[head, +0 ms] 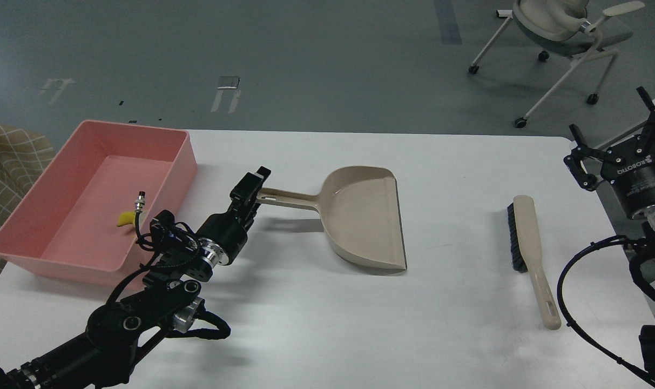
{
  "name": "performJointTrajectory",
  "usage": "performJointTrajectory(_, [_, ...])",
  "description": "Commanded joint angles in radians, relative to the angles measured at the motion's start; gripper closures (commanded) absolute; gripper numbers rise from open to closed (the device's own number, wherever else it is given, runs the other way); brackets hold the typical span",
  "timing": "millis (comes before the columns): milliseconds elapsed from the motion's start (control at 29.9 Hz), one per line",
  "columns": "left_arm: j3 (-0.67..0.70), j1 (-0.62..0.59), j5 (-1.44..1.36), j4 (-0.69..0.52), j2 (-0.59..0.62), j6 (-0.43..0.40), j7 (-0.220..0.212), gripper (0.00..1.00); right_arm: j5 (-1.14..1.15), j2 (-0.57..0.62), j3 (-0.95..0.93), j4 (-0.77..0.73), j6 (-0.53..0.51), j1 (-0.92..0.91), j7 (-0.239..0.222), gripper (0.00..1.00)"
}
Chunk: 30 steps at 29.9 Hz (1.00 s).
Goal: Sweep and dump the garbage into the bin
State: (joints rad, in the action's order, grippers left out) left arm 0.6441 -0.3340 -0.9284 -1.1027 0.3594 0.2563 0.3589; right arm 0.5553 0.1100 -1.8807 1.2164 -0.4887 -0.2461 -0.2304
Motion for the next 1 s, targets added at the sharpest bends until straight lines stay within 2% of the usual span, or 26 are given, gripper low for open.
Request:
performJointTrajectory(0, [0.005, -0.007, 0.003, -0.003, 0.053, 0.0, 0.0, 0.2, 0.0, -0.003, 0.0, 0.0, 0.0, 0.002, -0.001, 0.0])
performJointTrajectory(167, [0.008, -0.019, 0.005, -0.032, 0.105, -0.002, -0.001, 0.18, 0.0, -0.003, 0.002, -0.001, 0.0, 0.005, -0.001, 0.0])
performJointTrajectory(435, [0.038, -0.04, 0.022, -0.18, 0.185, -0.002, -0.011, 0.16, -0.001, -0.003, 0.002, 0.012, 0.0, 0.004, -0.001, 0.0])
performJointTrajectory(602, [0.109, -0.054, 0.023, -0.201, 0.21, -0.012, -0.006, 0.14, -0.001, 0.0, 0.002, 0.018, 0.0, 0.002, -0.001, 0.0])
performJointTrajectory(735, [0.221, -0.059, 0.078, -0.197, 0.236, -0.061, -0.008, 0.14, -0.001, 0.005, -0.003, 0.017, 0.0, 0.001, -0.001, 0.0])
performJointTrajectory(869, [0.348, -0.102, 0.213, -0.134, 0.234, -0.169, -0.014, 0.14, -0.001, 0.004, -0.003, 0.006, 0.0, -0.005, -0.001, 0.0])
performJointTrajectory(969, [0.368, -0.12, 0.258, -0.108, 0.234, -0.206, -0.014, 0.13, -0.001, 0.0, -0.001, 0.006, 0.0, -0.012, -0.001, 0.0])
